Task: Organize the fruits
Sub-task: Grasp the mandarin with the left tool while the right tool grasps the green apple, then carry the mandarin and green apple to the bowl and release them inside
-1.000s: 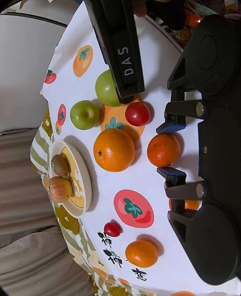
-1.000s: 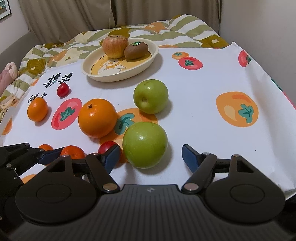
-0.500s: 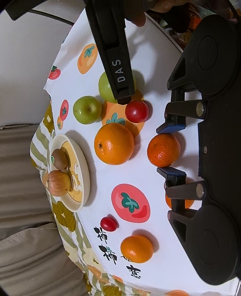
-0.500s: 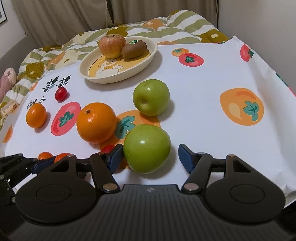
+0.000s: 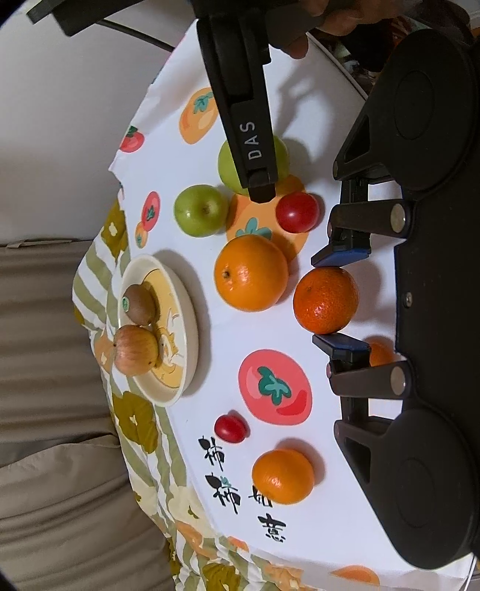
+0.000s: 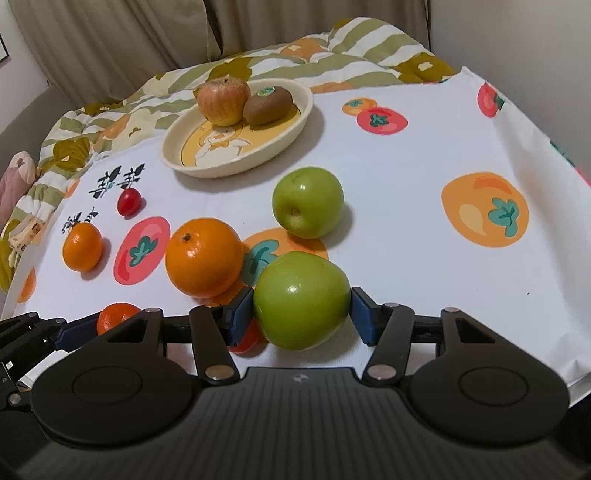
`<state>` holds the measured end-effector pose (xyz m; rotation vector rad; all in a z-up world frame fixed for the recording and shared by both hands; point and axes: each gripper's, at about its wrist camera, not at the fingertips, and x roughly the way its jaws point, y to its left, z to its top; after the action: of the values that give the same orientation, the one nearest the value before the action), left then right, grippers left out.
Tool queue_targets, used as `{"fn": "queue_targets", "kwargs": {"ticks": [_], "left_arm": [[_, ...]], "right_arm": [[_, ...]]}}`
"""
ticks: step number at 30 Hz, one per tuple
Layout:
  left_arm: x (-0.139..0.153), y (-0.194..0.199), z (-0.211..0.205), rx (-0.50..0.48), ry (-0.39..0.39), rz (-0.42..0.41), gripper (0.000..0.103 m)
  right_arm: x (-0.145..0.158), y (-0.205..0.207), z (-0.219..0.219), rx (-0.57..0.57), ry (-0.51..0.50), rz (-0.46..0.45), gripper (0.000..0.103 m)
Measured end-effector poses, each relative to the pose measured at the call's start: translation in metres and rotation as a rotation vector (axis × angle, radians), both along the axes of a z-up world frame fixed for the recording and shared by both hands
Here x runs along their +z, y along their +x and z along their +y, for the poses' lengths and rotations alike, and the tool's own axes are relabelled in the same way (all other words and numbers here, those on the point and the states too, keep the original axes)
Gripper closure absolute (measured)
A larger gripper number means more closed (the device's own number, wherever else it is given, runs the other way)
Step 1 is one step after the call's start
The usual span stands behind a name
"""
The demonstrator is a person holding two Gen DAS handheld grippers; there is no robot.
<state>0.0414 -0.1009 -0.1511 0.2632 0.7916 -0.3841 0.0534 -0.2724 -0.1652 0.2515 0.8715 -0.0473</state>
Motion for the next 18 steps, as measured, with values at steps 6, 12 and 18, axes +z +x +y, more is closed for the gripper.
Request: {"fn": "queue_targets", "kwargs": {"ticks": [6,12,18], "left_arm": [[0.018,-0.002,0.008,0.017,-0.018,-0.018,0.061],[0.043,-0.003,0.019,0.042,-0.043,-0.039,0.061],[0.067,0.003,0.031,0.054,-0.062,-0.072,0.061]], "right_arm": [[0.023,-0.006,0.004,0.004,-0.014,-0.029,0.032],[0.049,-0.01,0.009,0.011,-0.027,-0.06,0.032],[0.074,-0.01,0.013,0.011,-0.037,-0.095,0.032]]}}
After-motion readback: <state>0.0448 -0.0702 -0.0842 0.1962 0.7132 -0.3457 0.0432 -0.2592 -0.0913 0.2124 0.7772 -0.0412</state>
